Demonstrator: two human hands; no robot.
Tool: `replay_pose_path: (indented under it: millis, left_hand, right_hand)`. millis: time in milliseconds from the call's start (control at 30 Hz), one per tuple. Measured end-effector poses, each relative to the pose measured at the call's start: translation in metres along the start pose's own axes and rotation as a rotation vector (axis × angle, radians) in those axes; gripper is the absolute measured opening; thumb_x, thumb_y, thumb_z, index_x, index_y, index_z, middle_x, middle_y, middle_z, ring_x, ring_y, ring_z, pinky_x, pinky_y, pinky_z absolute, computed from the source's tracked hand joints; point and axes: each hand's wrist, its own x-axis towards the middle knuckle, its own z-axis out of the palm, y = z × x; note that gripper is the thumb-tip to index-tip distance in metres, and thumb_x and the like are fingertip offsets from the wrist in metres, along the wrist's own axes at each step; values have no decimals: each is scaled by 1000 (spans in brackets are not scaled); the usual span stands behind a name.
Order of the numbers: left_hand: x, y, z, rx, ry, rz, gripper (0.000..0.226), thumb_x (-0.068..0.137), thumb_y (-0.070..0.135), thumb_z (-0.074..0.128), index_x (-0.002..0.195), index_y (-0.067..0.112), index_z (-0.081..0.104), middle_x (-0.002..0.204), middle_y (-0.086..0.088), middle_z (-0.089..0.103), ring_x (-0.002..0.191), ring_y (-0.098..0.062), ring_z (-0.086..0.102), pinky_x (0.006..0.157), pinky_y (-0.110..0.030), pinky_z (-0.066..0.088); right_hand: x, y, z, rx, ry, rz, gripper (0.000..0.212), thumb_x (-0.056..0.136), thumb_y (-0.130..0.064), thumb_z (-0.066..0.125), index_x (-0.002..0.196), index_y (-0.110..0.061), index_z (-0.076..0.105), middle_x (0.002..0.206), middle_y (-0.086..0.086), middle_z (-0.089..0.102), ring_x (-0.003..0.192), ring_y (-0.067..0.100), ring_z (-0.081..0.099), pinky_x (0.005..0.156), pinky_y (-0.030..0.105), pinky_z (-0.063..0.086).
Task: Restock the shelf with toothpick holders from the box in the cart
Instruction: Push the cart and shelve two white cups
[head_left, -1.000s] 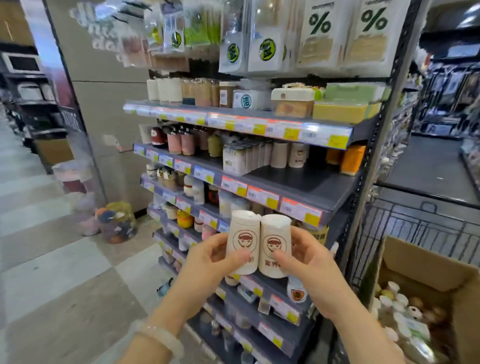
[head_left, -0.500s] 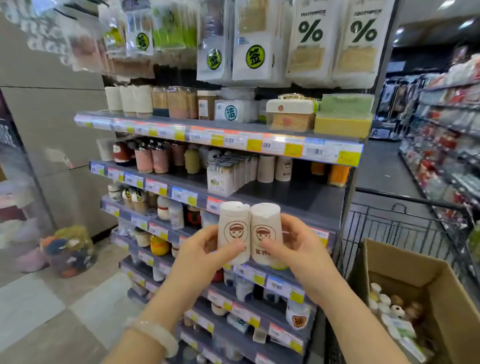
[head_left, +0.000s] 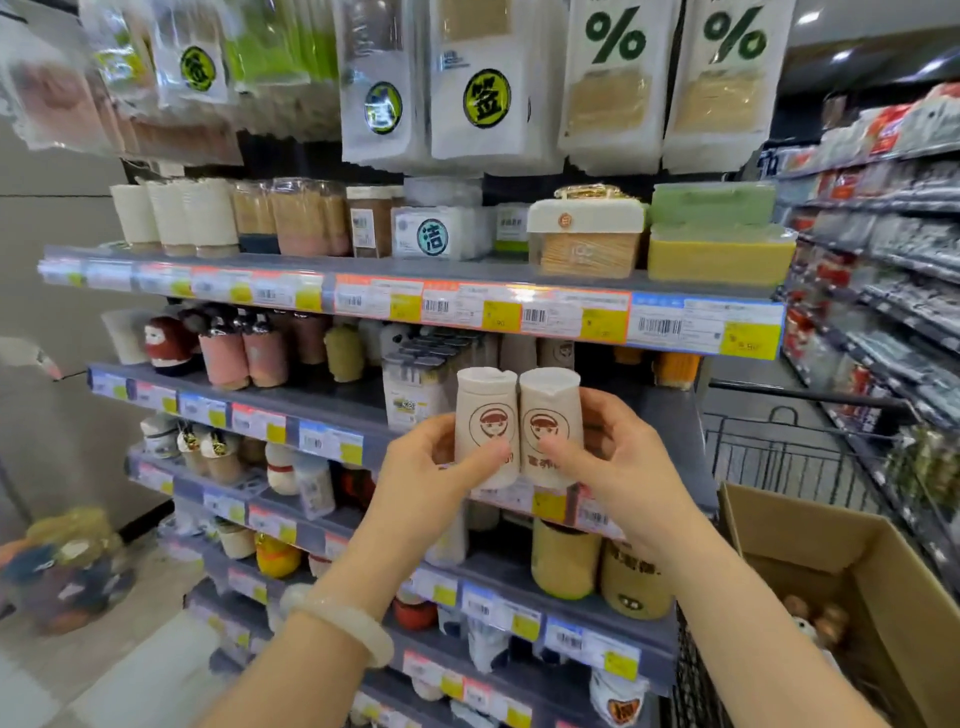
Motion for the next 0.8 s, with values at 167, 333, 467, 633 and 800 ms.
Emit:
replay_pose_path:
  millis: [167, 333, 467, 633, 800]
  left_hand:
    - [19, -11, 5, 47, -7, 27, 32, 81, 17, 71, 112, 15, 60, 104, 4, 68, 92, -2, 63, 69, -9, 51]
    - [35, -16, 7, 66, -40, 51, 36, 83, 22, 70, 117, 19, 58, 106, 8, 66, 94, -1, 62, 72, -14, 51]
    - [46, -20, 8, 83, -76, 61, 32, 83, 22, 70, 112, 24, 56, 101, 11, 63, 89, 5, 58, 67, -7, 49]
    - [60, -24, 10, 153, -110, 88, 30, 83, 22, 70, 108, 26, 53, 97, 10, 63, 89, -3, 60, 72, -13, 47]
    - [69, -26, 11, 248, -110, 110, 22, 85, 28, 66, 100, 23, 50, 91, 9, 59, 87, -12, 57, 75, -27, 46]
  right_hand:
    - [21, 10, -1, -142, 129, 48, 36, 85, -18, 68, 116, -23, 49, 113, -3, 61, 96, 4, 58, 80, 23, 49]
    - [33, 19, 1, -294, 176, 60, 42, 87, -23, 65, 125, -21, 48, 121, -1, 57, 107, 11, 56, 88, 26, 46]
    - [38, 17, 5, -326, 226, 73, 40, 88, -23, 64, 125, -19, 48, 119, -1, 57, 105, 10, 54, 79, 18, 42]
    - [39, 18, 5, -360, 269, 126, 41, 88, -25, 65, 125, -17, 50, 118, 1, 61, 108, 14, 57, 90, 30, 46]
    - [41, 19, 4, -387, 297, 131, 40, 88, -21, 64, 125, -16, 50, 120, 3, 59, 109, 15, 56, 89, 28, 44]
